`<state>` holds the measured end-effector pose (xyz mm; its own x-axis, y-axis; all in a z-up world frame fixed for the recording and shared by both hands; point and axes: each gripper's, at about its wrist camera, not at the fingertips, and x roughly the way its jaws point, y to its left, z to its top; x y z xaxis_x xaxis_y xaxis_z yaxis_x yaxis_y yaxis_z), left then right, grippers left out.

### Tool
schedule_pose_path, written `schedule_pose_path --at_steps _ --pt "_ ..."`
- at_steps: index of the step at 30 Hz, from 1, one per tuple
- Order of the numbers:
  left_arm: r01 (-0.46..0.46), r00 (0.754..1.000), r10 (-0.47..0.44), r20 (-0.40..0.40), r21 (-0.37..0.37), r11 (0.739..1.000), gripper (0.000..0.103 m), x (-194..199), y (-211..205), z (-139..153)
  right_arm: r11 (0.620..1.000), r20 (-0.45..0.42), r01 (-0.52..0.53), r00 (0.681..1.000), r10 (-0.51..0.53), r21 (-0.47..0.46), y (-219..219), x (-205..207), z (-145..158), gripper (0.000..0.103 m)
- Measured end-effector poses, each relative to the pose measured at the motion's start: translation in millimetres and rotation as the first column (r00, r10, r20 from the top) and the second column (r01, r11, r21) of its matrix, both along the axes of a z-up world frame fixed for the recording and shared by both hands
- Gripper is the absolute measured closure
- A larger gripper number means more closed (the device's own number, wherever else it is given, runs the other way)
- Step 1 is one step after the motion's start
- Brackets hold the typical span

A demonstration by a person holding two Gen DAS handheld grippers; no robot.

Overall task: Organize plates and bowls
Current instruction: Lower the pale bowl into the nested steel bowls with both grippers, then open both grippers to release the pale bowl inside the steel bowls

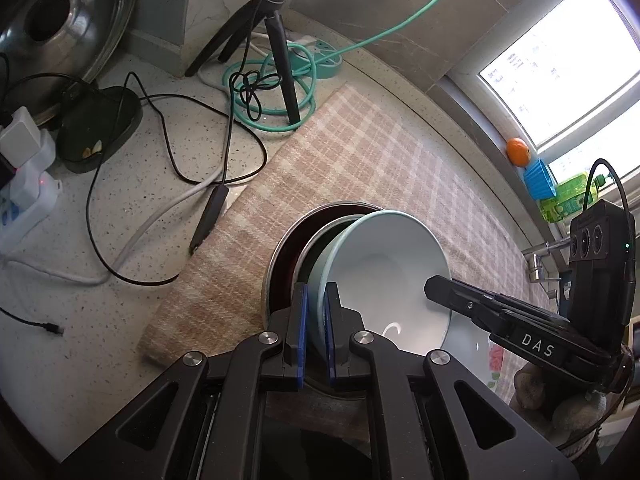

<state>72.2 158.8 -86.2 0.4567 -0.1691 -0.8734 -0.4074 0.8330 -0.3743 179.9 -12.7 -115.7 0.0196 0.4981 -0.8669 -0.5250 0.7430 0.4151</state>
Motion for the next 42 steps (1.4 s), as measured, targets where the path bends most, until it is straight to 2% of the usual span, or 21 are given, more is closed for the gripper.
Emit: schedule_pose_path --at_steps 12,18,29,32,37,42 --pt "-0.002 1.0 0.002 -0.008 0.043 0.999 0.097 3.2 -1.0 -4.6 1.0 0.0 0.0 1.0 0.0 -0.018 4.7 2.2 -6.9 0.094" --pt "0.004 1.0 -0.005 0.005 0.079 0.997 0.097 2.6 -1.7 0.1 1.0 0.02 0.001 1.0 0.0 -0.016 4.0 0.2 -3.4 0.094" --pt "-0.006 1.0 0.003 0.031 0.091 0.996 0.097 -4.6 4.0 6.5 1.0 0.055 0.009 0.998 -0.008 -0.008 0.4 -1.1 7.6 0.092" --pt "-0.01 0.999 0.007 0.04 0.09 0.996 0.096 -7.9 7.0 8.6 1.0 0.064 0.027 0.998 -0.027 -0.006 -3.6 -1.4 9.9 0.087" --pt "-0.012 0.999 0.007 0.053 0.098 0.995 0.096 -13.8 13.8 12.3 0.998 0.091 0.065 0.994 -0.066 0.007 -13.6 -3.2 15.5 0.086" --pt "-0.006 0.998 -0.001 0.06 0.102 0.995 0.093 -18.3 18.7 12.9 0.993 0.152 0.118 0.981 -0.121 0.029 -26.3 -7.1 25.5 0.074"
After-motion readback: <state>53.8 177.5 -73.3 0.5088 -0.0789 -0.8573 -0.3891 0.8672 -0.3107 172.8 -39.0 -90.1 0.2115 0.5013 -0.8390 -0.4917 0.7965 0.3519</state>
